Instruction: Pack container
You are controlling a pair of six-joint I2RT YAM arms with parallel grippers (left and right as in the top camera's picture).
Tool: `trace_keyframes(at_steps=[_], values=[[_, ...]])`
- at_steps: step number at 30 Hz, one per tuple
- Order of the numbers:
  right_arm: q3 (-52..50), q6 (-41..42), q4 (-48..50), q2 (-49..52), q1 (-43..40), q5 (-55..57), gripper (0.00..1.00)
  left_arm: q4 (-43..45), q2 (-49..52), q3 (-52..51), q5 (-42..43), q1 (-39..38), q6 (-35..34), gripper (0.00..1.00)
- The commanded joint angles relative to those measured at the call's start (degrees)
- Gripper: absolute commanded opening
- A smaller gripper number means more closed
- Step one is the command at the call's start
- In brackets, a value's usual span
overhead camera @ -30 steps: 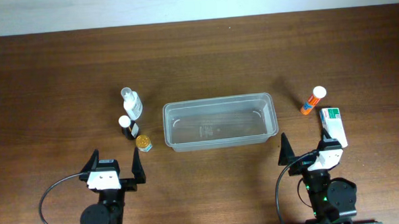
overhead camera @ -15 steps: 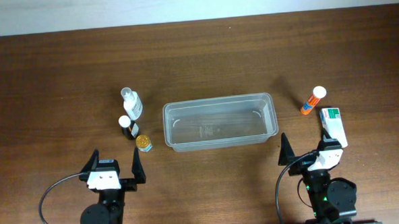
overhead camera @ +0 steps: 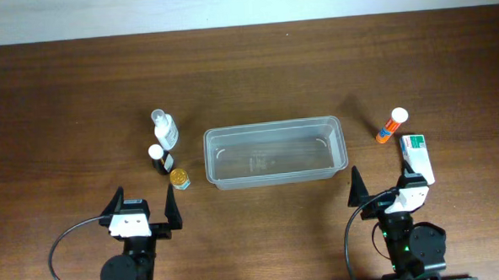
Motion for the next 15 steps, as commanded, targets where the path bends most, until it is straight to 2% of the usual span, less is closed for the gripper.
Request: trace_keyframes(at_steps=[1, 3, 9, 15], values=[[-0.3, -0.2, -0.4, -0.2, 0.3, 0.5, 0.98, 0.0, -0.5, -0.3, 0.1, 0.3, 1.0, 1.00], [-0.3, -0.2, -0.4, -0.2, 0.3, 0.5, 0.98, 0.2, -0.5, -0.3, -2.7, 0.3, 1.4, 1.00], [-0.3, -0.2, -0.4, -0.2, 0.3, 0.5, 0.98, 2.6, -0.3, 2.3, -2.7, 0.3, -1.9, 1.00], [-0.3, -0.2, -0.4, -0.2, 0.3, 0.5, 0.98, -0.8, 6.7, 18.2, -8.9, 0.3, -1.9, 1.00]])
